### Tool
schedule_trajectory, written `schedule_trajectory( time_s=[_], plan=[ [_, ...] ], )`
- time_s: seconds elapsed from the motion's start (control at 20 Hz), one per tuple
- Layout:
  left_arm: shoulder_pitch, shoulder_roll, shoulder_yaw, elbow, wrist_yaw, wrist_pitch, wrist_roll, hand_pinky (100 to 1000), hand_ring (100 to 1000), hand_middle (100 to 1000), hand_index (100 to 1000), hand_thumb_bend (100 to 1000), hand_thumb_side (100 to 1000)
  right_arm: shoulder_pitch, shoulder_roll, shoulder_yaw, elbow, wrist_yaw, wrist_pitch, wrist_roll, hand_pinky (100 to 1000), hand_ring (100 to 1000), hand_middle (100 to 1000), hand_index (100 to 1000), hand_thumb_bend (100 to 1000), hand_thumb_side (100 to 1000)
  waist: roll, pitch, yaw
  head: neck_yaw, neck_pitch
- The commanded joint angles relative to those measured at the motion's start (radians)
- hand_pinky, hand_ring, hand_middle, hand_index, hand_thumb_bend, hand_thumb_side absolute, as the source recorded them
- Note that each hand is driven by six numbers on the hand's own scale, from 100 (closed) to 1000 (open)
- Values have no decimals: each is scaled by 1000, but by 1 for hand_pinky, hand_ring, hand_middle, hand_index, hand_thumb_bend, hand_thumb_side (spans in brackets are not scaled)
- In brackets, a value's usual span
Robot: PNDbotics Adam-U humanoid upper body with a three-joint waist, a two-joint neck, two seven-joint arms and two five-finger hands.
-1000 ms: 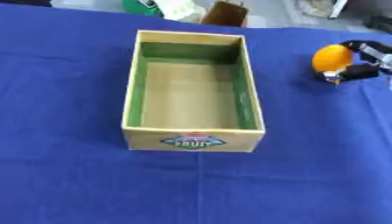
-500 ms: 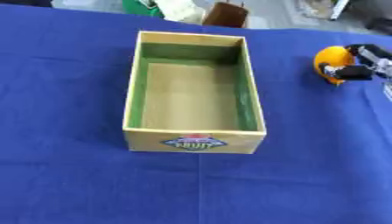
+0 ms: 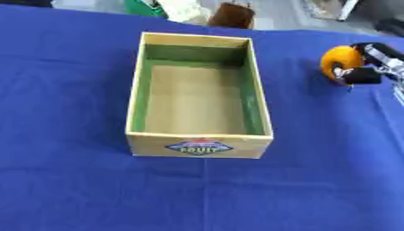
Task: Pick up objects on the table and place them in the box.
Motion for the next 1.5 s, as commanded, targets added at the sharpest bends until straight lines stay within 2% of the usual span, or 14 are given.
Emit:
schedule_trajectory(
  time_s=[0.05, 0.35, 0.7, 1.2, 1.3, 1.35, 1.4, 1.5],
  plan=[
    [-6, 8, 3, -22, -3, 4, -1, 625, 534, 493, 629, 100, 887, -9, -49, -22, -23, -19, 11, -42, 792, 866, 644, 740, 100, 363, 4, -28, -3, 4, -5],
    [-6, 8, 3, -22, -2, 9, -1, 625, 533, 492, 629, 100, 883, 15, -68, -17, -107, -60, 44, -131, 748, 828, 571, 670, 100, 387, 4, -37, -9, 6, 2],
    [-7, 11, 2, -22, 2, 14, 4, 622, 532, 492, 630, 100, 880, 50, -101, -10, -255, -68, 72, -200, 734, 808, 562, 658, 100, 420, 5, -58, -19, 10, 12],
    [-6, 21, -6, -22, 10, 23, 9, 621, 532, 493, 626, 100, 876, 25, -126, 18, -506, -92, 43, -212, 722, 787, 563, 654, 100, 461, 9, -104, -38, 13, 36],
    [-6, 23, -8, -22, 12, 24, 10, 621, 531, 493, 626, 100, 875, 13, -119, 29, -557, -96, 55, -200, 722, 788, 564, 655, 100, 464, 10, -112, -40, 14, 42],
    [-6, 24, -8, -22, 12, 25, 10, 621, 531, 493, 626, 100, 875, 9, -114, 33, -581, -97, 65, -192, 722, 788, 564, 655, 100, 494, 10, -115, -41, 15, 44],
    [-7, 24, -10, -22, 13, 25, 10, 620, 531, 493, 626, 100, 875, 1, -106, 40, -605, -100, 76, -182, 722, 789, 564, 655, 100, 466, 10, -119, -41, 15, 47],
    [-7, 25, -12, -22, 15, 27, 10, 620, 531, 493, 626, 100, 873, -19, -85, 56, -646, -102, 100, -160, 723, 789, 563, 655, 100, 472, 11, -125, -39, 13, 51]
  ],
)
